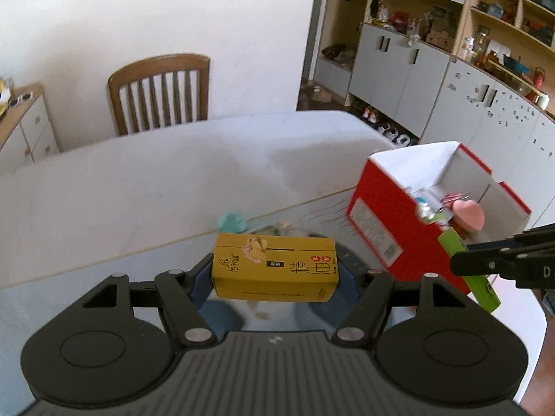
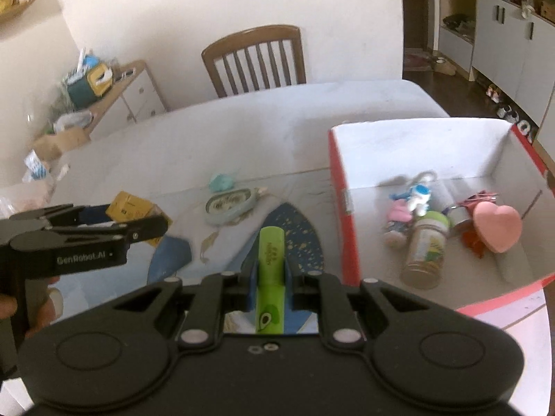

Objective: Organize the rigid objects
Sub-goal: 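Carry the yellow box and highlighter with both grippers over the shoebox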

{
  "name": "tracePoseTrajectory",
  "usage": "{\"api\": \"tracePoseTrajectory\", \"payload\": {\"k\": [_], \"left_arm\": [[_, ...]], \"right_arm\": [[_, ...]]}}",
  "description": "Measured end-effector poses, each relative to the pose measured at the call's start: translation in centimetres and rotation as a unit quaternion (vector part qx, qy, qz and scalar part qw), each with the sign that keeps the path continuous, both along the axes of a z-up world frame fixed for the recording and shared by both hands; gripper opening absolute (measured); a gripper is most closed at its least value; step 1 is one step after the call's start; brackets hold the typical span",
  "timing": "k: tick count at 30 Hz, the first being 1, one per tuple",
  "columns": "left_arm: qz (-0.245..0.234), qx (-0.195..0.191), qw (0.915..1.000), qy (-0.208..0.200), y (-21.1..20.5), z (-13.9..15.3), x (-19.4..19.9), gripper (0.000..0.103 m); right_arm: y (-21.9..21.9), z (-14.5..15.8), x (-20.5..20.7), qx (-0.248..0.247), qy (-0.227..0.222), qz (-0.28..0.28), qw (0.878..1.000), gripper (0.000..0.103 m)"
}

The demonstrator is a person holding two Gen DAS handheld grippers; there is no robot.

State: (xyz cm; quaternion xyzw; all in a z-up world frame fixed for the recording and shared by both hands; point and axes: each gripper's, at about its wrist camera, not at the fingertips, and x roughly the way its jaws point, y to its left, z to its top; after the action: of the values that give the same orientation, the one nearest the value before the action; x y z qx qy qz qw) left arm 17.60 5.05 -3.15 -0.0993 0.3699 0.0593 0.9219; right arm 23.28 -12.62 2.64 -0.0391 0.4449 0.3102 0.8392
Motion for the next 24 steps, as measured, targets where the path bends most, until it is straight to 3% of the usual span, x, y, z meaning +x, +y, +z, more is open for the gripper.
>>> {"api": "tracePoseTrajectory", "payload": {"k": [10, 24], "left_arm": [[-0.019, -0.005, 0.9997, -0.015, -5.0, 2.6, 2.4, 0.071], [-0.021, -0.003, 0.9997, -0.01, -11.8, 2.9, 7.6, 0.071]], "right_arm": [[-4.9, 1.4, 2.2, 0.016, -0.017, -0.015, 1.0, 0.015], [-11.9, 0.7, 6.7, 0.013, -0.018, -0.02, 1.0, 0.015]]}}
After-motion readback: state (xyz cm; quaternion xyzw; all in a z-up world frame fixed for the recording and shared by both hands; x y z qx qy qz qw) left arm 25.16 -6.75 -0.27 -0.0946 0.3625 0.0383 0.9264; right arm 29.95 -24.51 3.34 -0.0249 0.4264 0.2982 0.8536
